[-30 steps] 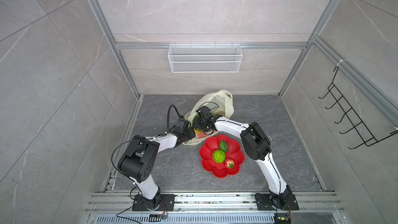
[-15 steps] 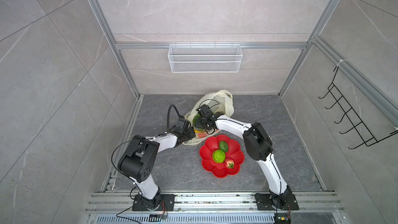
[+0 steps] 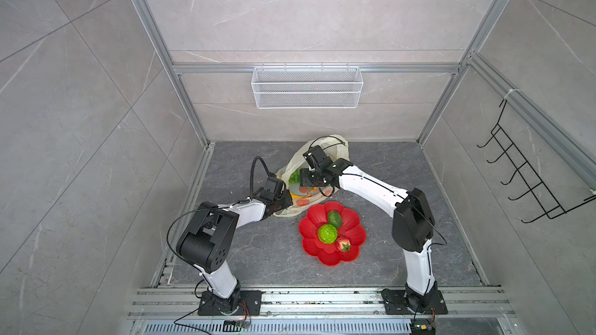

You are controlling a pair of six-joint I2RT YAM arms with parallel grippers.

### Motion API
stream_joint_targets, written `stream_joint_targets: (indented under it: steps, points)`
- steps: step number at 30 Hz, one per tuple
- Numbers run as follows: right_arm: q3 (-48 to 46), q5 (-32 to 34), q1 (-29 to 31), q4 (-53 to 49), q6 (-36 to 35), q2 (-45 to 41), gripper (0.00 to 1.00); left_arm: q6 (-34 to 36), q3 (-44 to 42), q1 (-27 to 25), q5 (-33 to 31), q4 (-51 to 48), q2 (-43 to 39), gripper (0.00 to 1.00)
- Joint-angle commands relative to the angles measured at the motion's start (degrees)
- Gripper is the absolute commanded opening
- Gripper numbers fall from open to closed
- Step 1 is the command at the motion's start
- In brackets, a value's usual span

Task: Take the fake fruits out of the plastic bag
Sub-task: 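Carry the dark brown fruit to the red plate and release it, then move the right gripper into the bag while the left gripper shifts the rim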

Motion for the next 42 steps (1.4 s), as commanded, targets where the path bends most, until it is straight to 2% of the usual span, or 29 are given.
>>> stream_joint_targets:
  steps: [1,8,14,25,34,42]
  points:
    - [-3.6,0.1,0.2,-7.8,-6.1,-6.1,0.62,1.2,1.5,0.1,0.0,-0.2,-0.4,0.03]
    - [-10.4,3.2,0.4,-19.6,-12.2,-13.7,0.63,1.2,1.6,0.1,0.2,-0.2,-0.3,0.03]
    - [-17.0,5.0,0.3,-23.7,-14.3,-17.5,0.63,1.1,1.7,0.1,0.5,-0.1,0.1,0.03]
    - [-20.1,-0.1,0.9,-17.0,-10.4,-17.3,0.62,1.4,1.6,0.1,-0.1,-0.4,-0.3,0.03]
    - [-17.5,5.3,1.5,-10.5,-7.8,-17.8,0.64,0.3,1.3,0.1,1.2,0.5,-0.4,0.03]
    - [-10.3,5.3,-1.2,-1.1,-3.5,-8.3,0.62,1.4,0.7,-0.5,0.9,0.1,-3.6,0.06]
